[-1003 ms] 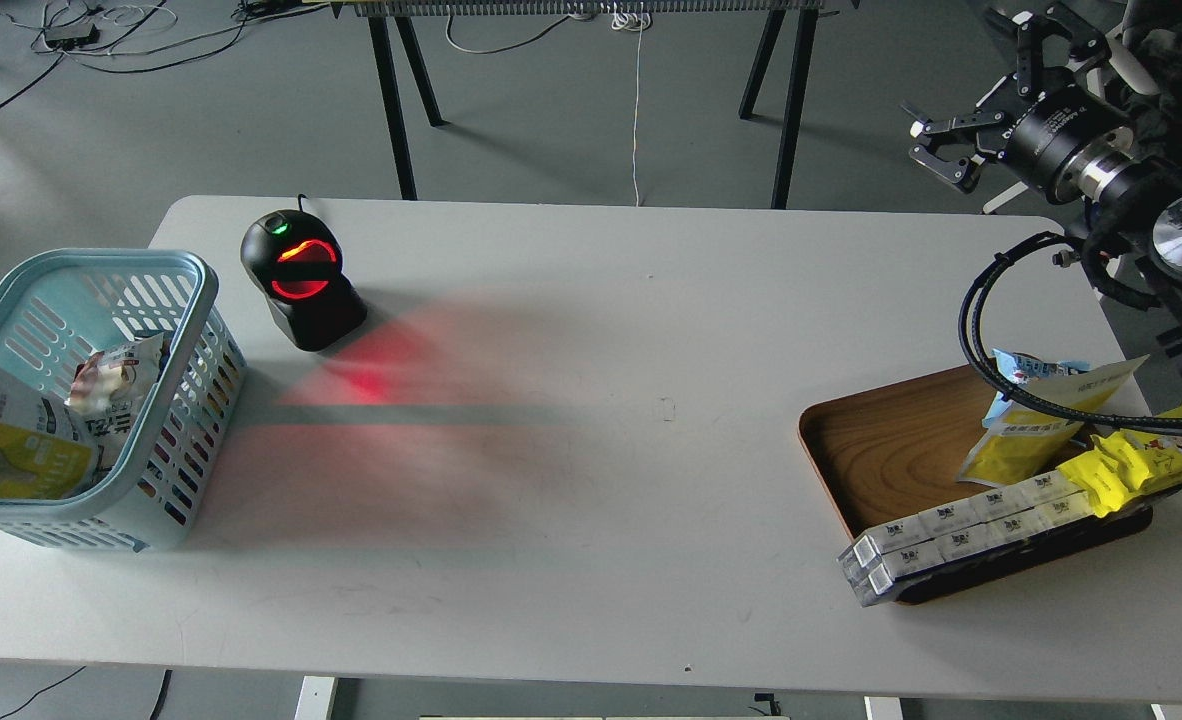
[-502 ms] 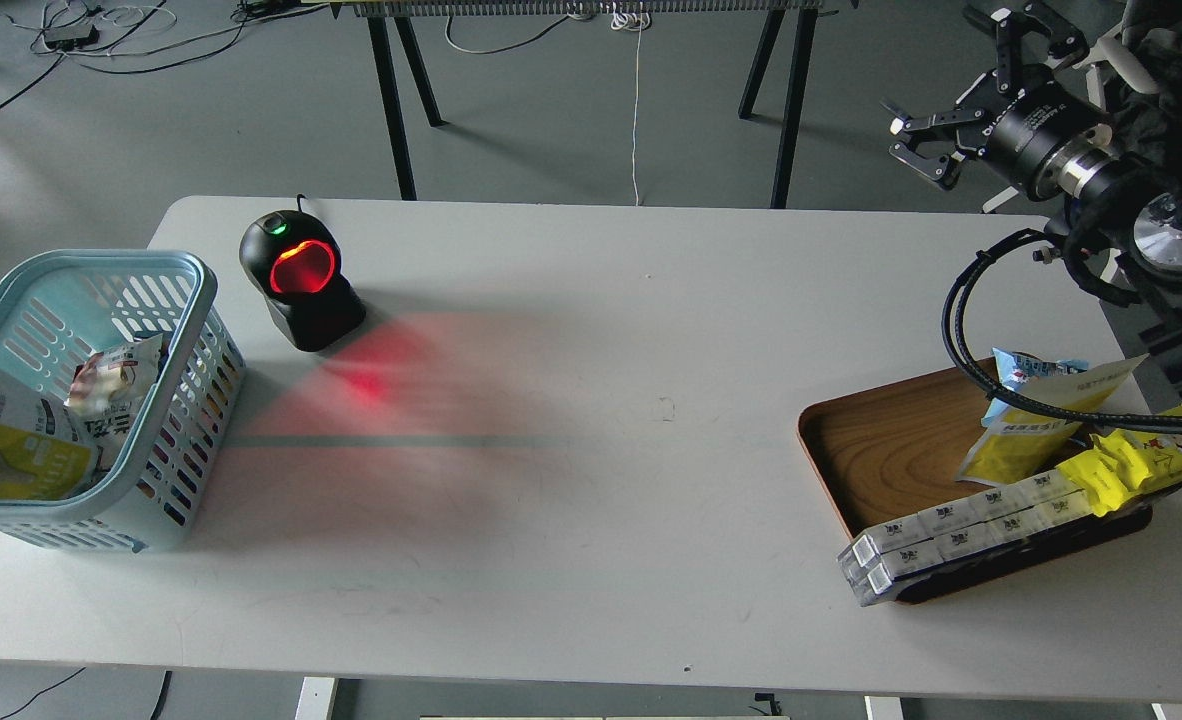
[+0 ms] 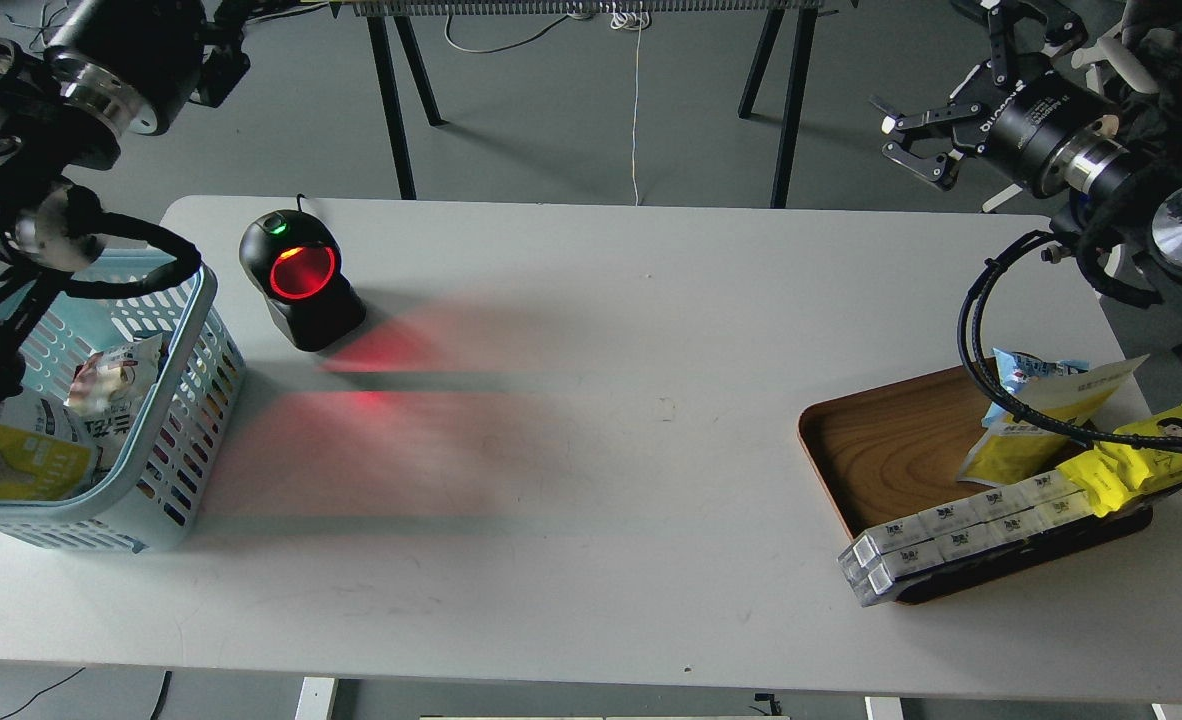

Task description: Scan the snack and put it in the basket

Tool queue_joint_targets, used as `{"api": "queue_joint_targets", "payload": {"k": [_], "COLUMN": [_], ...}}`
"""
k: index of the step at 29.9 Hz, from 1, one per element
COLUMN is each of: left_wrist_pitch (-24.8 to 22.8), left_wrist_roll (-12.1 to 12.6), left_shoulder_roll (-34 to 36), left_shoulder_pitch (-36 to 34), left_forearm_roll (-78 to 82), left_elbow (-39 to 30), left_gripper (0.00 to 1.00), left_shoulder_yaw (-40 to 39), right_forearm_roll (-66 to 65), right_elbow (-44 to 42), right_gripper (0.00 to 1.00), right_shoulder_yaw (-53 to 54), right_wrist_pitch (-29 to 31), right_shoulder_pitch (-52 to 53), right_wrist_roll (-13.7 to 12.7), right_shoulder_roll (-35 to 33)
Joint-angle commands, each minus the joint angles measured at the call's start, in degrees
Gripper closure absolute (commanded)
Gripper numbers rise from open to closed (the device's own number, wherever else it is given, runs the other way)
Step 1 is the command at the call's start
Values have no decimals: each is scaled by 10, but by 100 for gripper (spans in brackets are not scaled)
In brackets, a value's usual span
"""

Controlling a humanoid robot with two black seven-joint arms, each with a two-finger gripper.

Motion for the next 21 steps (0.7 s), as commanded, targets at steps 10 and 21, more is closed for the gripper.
{"api": "queue_joint_targets", "payload": {"k": [10,21], "left_wrist_pitch": [-161,-140], "left_wrist_roll": [-6,21], "left_shoulder_roll": [-7,-14], "left_shoulder_pitch": [57,50], "left_forearm_roll": [-148,-143], "left_elbow": [35,33], "left_gripper": [1,0], "left_shoulder_yaw": [-8,-20], "right_forearm_roll": [-6,-6], "right_elbow": [-16,-24], "right_gripper": [1,1], "right_shoulder_yaw": [18,64], "right_wrist_pitch": [1,8], "right_shoulder_pitch": [-33,-68], "right_wrist_roll": [1,11], "right_shoulder_roll": [32,35]}}
